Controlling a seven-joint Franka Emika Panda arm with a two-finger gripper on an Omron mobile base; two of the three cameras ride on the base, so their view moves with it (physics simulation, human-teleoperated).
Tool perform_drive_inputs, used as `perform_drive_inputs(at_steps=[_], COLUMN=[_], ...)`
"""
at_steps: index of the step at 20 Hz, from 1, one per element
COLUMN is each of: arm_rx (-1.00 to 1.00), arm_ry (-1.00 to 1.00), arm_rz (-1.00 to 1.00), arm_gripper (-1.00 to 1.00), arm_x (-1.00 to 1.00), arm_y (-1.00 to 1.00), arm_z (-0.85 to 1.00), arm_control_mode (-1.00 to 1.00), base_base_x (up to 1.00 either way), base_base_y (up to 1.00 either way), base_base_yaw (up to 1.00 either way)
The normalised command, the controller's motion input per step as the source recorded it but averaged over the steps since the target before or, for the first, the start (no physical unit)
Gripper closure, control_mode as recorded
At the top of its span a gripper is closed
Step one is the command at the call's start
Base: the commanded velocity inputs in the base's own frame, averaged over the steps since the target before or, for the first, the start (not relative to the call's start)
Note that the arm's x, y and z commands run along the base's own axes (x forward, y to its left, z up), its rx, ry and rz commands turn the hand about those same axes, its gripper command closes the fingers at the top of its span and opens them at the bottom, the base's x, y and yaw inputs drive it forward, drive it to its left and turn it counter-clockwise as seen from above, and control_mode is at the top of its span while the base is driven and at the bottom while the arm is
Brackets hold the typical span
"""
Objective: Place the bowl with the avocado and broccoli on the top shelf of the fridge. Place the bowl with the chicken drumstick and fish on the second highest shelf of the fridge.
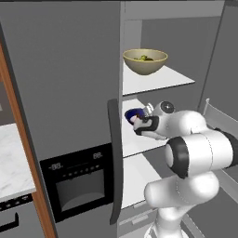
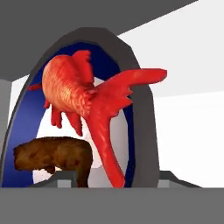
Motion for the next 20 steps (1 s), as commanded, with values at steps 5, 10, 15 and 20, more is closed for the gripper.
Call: perform_drive_inputs(at_steps=[5, 10, 15, 20], arm_rx=[0.0, 0.0, 0.0, 0.0], arm_ry=[0.0, -0.09, -0.09, -0.09], arm_rz=[-0.01, -0.05, -0.05, -0.05], arm_gripper=[-1.0, -1.0, -1.0, -1.0], arm_x=[-0.28, -0.97, -1.0, -1.0], arm_y=[0.0, 0.0, 0.0, 0.0], arm_z=[0.33, 0.98, 1.0, 1.0], arm_control_mode=[-1.0, -1.0, -1.0, -1.0], base_base_x=[0.0, 0.0, 0.0, 0.0], base_base_y=[0.0, 0.0, 0.0, 0.0], base_base_yaw=[0.0, 0.0, 0.0, 0.0])
